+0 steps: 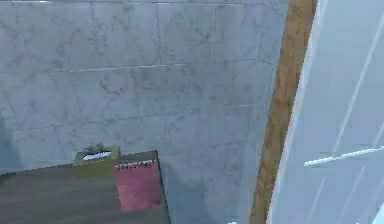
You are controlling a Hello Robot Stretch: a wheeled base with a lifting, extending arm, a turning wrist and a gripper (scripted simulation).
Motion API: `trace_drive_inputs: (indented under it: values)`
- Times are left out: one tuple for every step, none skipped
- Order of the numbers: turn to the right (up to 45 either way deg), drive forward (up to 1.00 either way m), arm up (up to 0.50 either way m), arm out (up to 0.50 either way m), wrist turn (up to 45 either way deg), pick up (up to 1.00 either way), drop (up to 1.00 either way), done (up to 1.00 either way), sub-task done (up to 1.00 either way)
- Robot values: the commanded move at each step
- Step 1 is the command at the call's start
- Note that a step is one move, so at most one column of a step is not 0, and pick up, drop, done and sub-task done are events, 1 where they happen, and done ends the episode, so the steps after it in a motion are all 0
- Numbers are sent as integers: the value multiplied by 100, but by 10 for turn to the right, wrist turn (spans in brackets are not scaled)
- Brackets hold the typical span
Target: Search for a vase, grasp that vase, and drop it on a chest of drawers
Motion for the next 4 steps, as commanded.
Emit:
trace_drive_inputs:
  values:
    - [-450, 0, 0, 0, 0, 0, 0, 0, 0]
    - [-150, 0, 0, 0, 0, 0, 0, 0, 0]
    - [450, 0, 0, 0, 0, 0, 0, 0, 0]
    - [450, 0, 0, 0, 0, 0, 0, 0, 0]
